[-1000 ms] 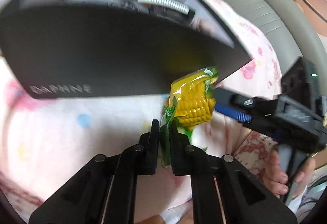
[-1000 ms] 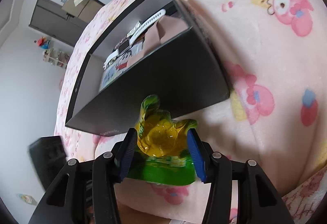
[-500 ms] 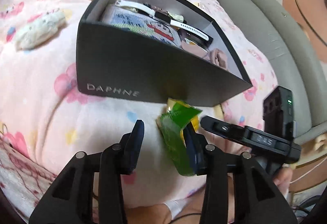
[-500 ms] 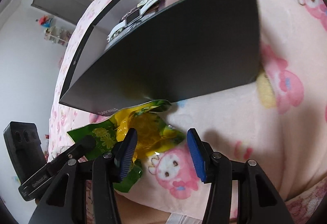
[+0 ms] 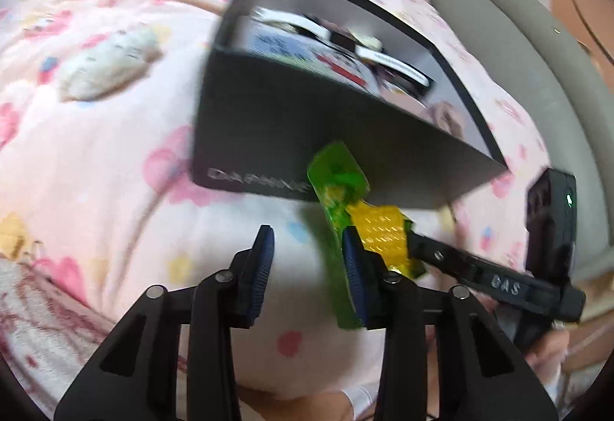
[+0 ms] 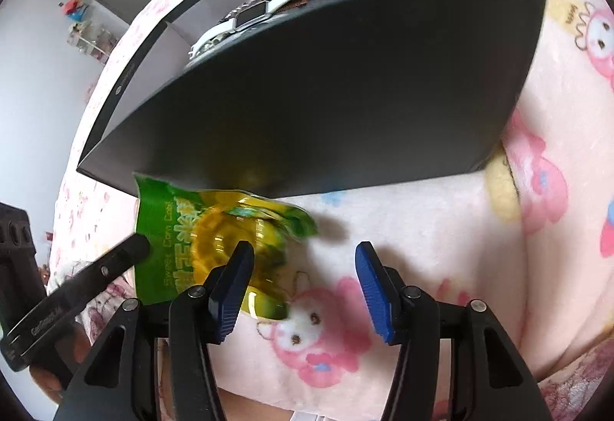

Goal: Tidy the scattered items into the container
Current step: 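Carry the snack bag over the black box and lower it inside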

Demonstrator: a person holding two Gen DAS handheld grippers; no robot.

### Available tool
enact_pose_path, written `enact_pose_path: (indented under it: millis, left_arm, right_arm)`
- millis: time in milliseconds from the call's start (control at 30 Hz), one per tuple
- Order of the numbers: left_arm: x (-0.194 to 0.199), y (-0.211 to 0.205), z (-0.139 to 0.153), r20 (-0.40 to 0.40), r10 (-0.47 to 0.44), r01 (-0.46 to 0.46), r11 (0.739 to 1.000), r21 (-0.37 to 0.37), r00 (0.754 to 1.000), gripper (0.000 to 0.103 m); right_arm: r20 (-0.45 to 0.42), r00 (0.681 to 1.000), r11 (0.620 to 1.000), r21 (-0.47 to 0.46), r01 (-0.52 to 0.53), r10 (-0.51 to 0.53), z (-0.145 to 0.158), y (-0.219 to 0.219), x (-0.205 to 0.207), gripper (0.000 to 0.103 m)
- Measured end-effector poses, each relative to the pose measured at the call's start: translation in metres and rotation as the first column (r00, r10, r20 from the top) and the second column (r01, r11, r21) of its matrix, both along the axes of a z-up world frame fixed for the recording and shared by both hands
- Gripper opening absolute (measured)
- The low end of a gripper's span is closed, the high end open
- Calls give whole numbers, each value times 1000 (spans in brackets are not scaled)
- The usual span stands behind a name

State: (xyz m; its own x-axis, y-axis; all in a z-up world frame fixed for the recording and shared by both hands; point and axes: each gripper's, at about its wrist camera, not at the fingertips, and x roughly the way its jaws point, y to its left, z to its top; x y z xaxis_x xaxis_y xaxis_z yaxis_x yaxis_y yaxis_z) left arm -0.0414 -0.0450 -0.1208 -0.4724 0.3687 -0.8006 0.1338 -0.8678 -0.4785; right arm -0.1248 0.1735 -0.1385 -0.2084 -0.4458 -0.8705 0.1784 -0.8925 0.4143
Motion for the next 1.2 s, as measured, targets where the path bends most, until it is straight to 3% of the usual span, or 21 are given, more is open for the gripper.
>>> enact_pose_path:
  millis: [167,400,500,700,767,867,967,1067,1200]
  left_arm:
    - [-6,11,-20,44,-41,40,999,28,998,44]
    - [-13,7,-22,53,-2,-2,997,76,999,44]
    - [-13,9,-25,57,-4,1,999,53,998,44]
    - [-19,21,-30,81,-18,19,1000,-15,997,41]
    - [-18,23,-27,57,-29,30,1000,-5,998,30]
    - [-11,26,-18,-3,-76,76,997,32,997,13]
    - [-8,27,-10,-53,-94,93,996,-11,994,12]
    - [2,25,9,-94,-98,100,995,8,991,12]
    - [-2,37,56,-206,-115,115,993,-10,972,13]
  right_arm:
    - [5,1000,999,-40,-14,14,2,1,-1,51]
    - [47,998,985,-166,-38,47,6,5,-4,51]
    - [35,996,982,-178,-69,77,7,2,5,52]
    - [134,987,982,-176,-61,85,-18,-9,-3,55]
    - [112,989,981,-178,-73,94,-15,-10,-2,55]
    - [61,991,973,-207,-104,119,-4,-9,3,44]
    - [8,992,975,-183,-122,126,7,-9,7,41]
    - [-31,992,970,-207,-125,121,19,-1,11,39]
    - [-161,981,960,-240,-145,108,65,6,23,38]
